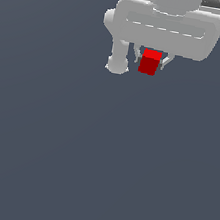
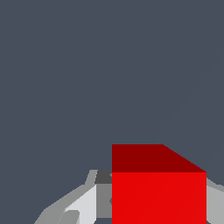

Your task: Pick up the red cube and move it to a goal position.

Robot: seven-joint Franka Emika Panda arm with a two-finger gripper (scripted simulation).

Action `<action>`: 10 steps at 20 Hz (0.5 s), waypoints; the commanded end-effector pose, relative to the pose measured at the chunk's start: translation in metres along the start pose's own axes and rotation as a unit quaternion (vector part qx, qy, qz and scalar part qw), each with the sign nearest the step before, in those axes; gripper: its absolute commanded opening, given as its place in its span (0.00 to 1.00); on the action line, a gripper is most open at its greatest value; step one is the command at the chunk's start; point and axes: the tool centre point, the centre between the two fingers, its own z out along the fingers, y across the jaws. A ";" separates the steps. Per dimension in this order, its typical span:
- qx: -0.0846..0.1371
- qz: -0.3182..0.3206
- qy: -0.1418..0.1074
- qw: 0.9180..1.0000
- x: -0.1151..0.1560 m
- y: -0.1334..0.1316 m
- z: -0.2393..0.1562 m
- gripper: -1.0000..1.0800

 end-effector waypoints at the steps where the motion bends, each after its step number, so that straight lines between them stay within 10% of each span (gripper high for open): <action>1: 0.000 0.000 0.000 1.000 -0.001 -0.002 -0.013 0.00; 10: 0.000 0.000 -0.001 1.000 -0.001 -0.006 -0.032 0.00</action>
